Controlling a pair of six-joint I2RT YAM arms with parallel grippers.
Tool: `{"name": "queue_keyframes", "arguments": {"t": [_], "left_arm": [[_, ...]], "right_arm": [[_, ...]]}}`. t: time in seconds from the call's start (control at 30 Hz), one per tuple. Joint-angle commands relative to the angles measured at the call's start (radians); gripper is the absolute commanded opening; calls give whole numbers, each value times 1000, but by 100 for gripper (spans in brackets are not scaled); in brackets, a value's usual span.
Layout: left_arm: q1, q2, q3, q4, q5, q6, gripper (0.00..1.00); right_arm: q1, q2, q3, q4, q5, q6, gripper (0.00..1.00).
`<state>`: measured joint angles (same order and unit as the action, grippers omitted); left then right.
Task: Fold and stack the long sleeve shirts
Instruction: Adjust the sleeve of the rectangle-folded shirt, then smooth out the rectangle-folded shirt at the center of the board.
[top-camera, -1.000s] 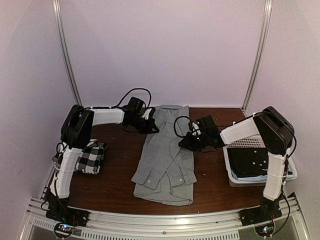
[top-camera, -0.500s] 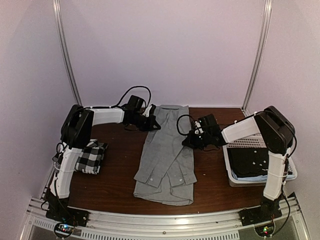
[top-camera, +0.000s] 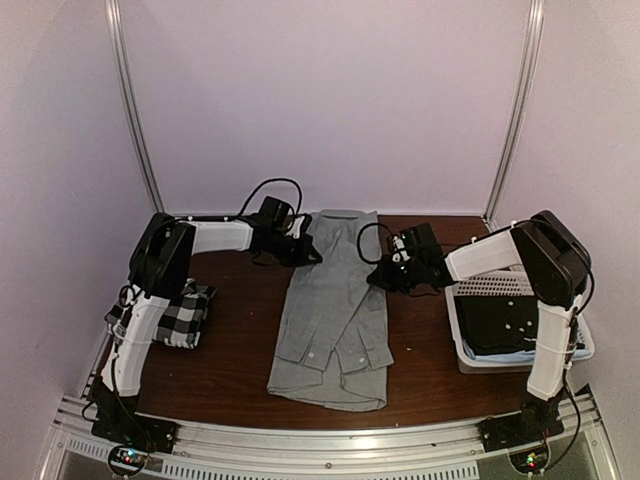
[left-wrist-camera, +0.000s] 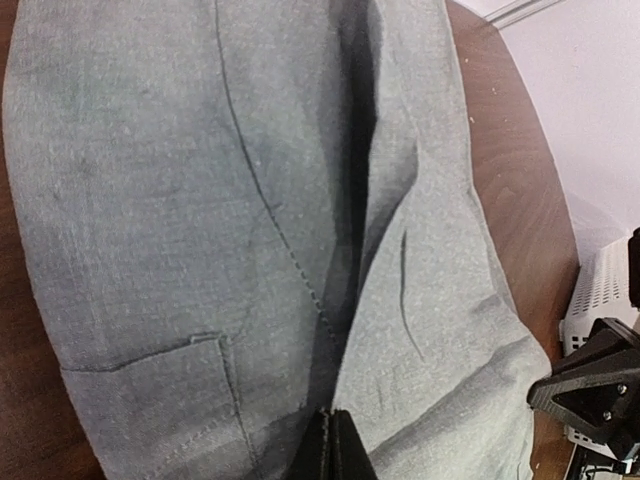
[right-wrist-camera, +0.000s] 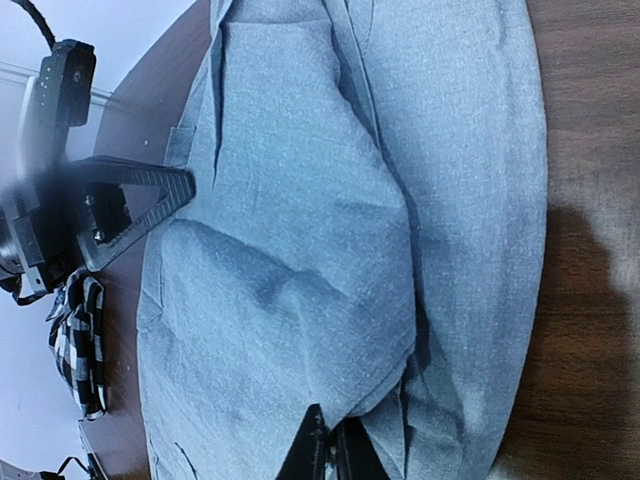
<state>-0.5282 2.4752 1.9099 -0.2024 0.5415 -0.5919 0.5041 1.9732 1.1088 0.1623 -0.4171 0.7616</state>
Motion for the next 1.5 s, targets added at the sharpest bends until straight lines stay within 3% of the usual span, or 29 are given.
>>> {"name": "queue_keyframes", "arguments": {"t": [0.0,0.13,0.2,0.43,0.6,0.83,1.13,1.27,1.47], "left_arm": [[10,16,26,24,-36,-7,8],[25,-33,-5,16,-85,10,22],[34,-68,-22,14,-111,27,27],[81,-68,-21,-14,-115,41,31],[88,-27,32,-36,-95,61,42],[89,110,232,-99,-117,112,57],[87,275,467,-127,-310,99,59],[86,211,387,-81,-359,63,57],[79,12,216,10,-304,60,52]], "right_arm": [[-7,-29,9,-28,16,-31,10],[-4,-94,-21,-75,40,-67,29],[-1,-136,-28,-116,69,-91,32],[5,-169,45,-155,104,-163,34],[5,-43,187,-141,54,-190,31],[3,173,385,-118,15,-187,29],[2,348,500,-113,52,-182,31],[2,368,501,-143,70,-200,33],[2,312,505,-189,61,-240,40]]}}
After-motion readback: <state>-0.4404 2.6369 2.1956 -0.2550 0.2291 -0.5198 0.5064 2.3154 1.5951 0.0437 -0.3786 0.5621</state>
